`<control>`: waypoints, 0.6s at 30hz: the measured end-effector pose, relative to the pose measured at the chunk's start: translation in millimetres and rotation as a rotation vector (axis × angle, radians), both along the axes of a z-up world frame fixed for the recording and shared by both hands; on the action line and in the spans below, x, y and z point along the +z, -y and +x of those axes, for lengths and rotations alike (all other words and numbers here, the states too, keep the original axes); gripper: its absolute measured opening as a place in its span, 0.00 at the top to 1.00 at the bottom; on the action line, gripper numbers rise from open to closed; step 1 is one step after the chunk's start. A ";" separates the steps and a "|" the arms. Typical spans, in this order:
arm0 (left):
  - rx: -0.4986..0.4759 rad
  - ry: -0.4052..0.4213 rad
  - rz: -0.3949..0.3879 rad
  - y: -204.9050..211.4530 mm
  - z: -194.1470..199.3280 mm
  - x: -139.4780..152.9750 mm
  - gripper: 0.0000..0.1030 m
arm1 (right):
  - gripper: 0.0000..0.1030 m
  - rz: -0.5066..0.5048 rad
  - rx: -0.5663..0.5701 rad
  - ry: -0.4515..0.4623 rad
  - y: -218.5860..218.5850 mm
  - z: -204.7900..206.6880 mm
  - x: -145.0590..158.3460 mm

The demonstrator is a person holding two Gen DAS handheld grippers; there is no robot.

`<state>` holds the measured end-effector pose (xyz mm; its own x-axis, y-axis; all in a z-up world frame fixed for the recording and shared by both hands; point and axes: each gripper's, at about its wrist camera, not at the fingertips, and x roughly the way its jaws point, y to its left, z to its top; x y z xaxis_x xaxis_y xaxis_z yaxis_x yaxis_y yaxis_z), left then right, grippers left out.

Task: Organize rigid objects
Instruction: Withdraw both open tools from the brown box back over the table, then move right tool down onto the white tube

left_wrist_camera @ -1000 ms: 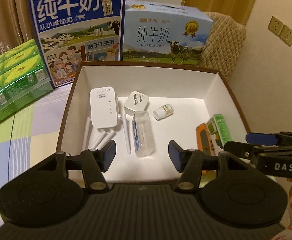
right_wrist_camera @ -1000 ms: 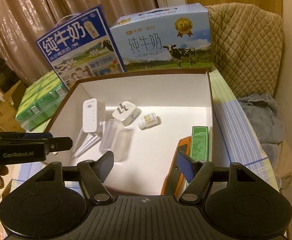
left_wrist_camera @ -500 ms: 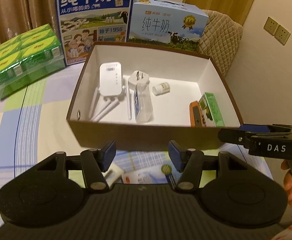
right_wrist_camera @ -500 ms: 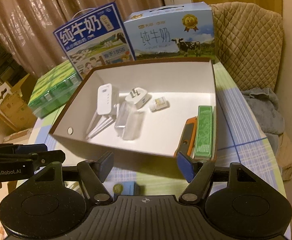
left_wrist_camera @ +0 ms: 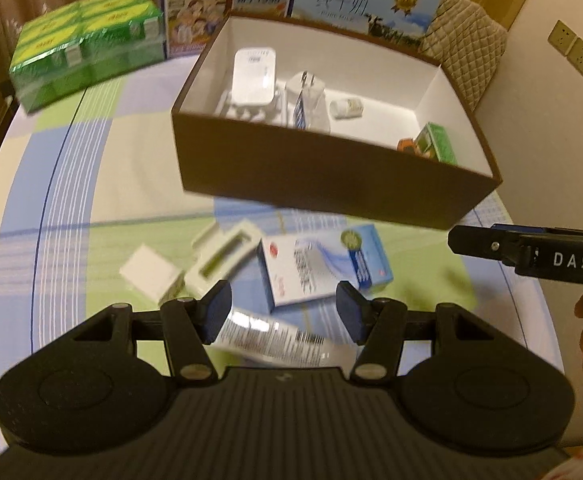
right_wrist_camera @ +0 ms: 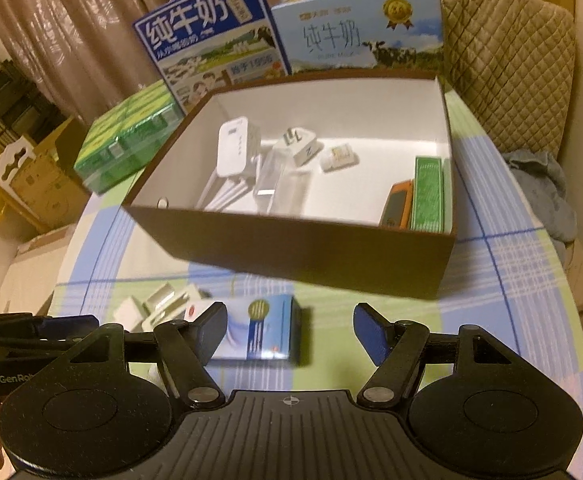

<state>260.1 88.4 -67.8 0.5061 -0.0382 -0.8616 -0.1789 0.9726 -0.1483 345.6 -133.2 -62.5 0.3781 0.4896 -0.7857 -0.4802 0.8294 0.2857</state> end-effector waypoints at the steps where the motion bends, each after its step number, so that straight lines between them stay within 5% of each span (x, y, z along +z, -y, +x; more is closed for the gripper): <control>1: 0.003 -0.005 -0.002 -0.1 -3.2 -1.8 0.48 | 0.35 -0.003 0.006 -0.004 -0.4 -3.0 -1.8; 18: 0.029 -0.084 -0.019 1.5 -32.8 -31.8 0.48 | 0.35 -0.062 0.031 -0.084 2.2 -27.5 -33.4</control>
